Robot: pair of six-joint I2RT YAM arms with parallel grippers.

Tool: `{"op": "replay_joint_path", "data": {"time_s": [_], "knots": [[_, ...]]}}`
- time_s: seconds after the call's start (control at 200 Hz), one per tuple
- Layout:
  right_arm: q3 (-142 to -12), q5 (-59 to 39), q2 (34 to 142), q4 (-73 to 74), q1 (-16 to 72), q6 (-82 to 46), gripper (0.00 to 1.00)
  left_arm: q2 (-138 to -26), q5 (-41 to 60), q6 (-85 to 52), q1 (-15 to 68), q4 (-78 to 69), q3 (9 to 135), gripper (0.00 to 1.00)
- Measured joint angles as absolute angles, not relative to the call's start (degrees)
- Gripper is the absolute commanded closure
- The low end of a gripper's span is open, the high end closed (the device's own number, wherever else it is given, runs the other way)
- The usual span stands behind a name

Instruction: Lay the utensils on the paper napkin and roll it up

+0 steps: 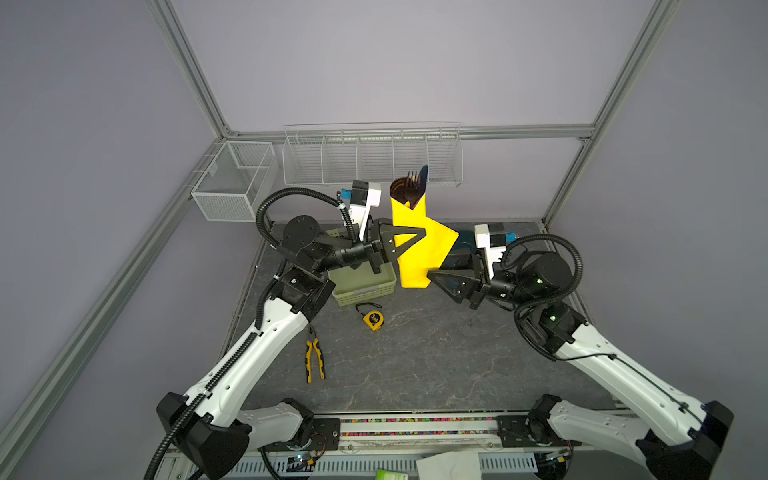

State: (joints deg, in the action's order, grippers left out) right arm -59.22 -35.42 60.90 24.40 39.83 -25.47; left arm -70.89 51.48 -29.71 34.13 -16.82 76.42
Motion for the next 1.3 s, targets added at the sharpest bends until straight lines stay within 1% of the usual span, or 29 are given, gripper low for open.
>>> {"op": "replay_joint_path", "data": {"time_s": [0.09, 0.2, 0.305, 0.43, 0.495, 0.61, 0.69, 0.875, 1.3], "knots": [[-59.99, -33.82, 61.30, 25.69, 38.76, -26.04, 0.57, -70.89, 51.53, -29.89, 34.13, -16.86, 76.42, 1.00], [-60.23, -32.58, 61.87, 28.51, 37.54, -27.62, 0.63, -70.89, 51.94, -29.93, 34.13, -16.91, 76.42, 1.00], [-60.86, -31.88, 62.43, 29.71, 36.99, -28.77, 0.73, -70.89, 52.29, -30.17, 34.13, -17.08, 76.42, 1.00], [-61.89, -31.09, 63.09, 30.52, 36.77, -29.23, 0.88, -70.89, 52.86, -30.57, 34.13, -17.32, 76.42, 1.00], [-61.98, -30.85, 63.11, 30.55, 36.67, -29.34, 0.93, -70.89, 53.04, -30.79, 34.13, -17.32, 76.42, 1.00], [-61.98, -30.28, 63.09, 30.00, 36.47, -29.30, 0.94, -70.89, 53.36, -30.98, 34.13, -17.32, 76.42, 1.00], [-61.98, -29.58, 62.76, 29.02, 36.45, -28.82, 0.94, -70.89, 53.45, -31.00, 34.13, -17.28, 76.42, 0.97], [-61.93, -29.21, 60.82, 26.81, 36.47, -27.83, 0.94, -71.05, 53.54, -31.00, 34.13, -17.28, 76.44, 0.94], [-61.63, -27.83, 60.20, 24.53, 36.05, -26.57, 0.94, -72.12, 53.65, -31.70, 34.13, -17.39, 76.62, 0.94]]}}
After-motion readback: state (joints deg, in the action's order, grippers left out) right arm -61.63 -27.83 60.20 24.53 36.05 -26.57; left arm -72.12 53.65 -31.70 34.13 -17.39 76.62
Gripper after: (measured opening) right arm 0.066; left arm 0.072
